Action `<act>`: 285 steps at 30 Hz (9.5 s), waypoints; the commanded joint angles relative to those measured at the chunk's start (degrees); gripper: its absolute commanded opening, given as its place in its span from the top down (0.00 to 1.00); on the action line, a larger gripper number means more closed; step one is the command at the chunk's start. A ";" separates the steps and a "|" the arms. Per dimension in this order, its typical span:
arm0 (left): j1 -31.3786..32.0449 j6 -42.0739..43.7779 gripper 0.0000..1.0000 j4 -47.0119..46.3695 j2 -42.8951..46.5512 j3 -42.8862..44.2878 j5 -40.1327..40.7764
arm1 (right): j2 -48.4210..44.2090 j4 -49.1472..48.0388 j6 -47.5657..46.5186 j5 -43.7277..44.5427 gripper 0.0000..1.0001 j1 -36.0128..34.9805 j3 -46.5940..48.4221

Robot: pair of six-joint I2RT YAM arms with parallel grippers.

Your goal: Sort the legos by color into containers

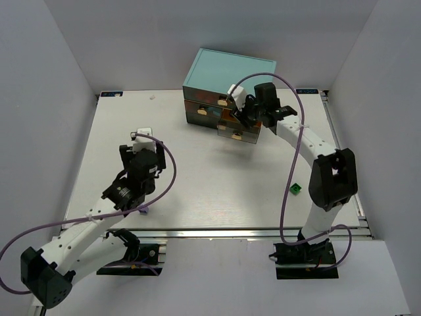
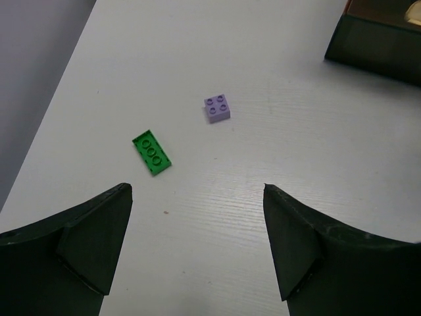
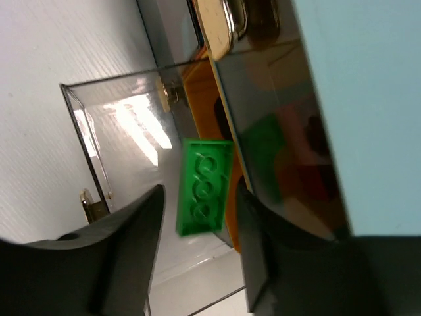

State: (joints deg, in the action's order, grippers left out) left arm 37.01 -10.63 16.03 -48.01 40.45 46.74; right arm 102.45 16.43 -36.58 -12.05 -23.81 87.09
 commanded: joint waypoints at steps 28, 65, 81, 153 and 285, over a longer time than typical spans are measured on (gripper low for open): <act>-40.09 -24.70 0.11 8.49 -44.35 17.91 -33.20 | -42.60 -6.06 24.27 -23.80 0.39 8.43 -32.95; -25.25 -24.08 0.97 -21.54 -32.93 13.95 -73.19 | -47.08 -14.58 26.21 -20.03 1.00 23.11 -40.15; -4.94 -41.40 0.99 -35.98 -52.78 32.23 -56.07 | -44.80 -15.72 26.65 -20.55 1.00 26.98 -41.38; 4.29 9.05 0.30 -27.37 1.16 6.58 -19.58 | -24.68 16.02 -8.51 3.08 0.11 25.13 -42.35; -9.50 -55.80 0.32 -74.07 -73.35 18.00 -64.41 | -52.43 -13.61 23.66 -29.86 0.34 11.77 -40.85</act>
State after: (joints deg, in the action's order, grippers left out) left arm 28.67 -54.57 -39.29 -118.26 56.82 -13.93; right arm 53.12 3.60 -11.55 -35.46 -12.82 46.24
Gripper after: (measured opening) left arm 0.668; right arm 0.653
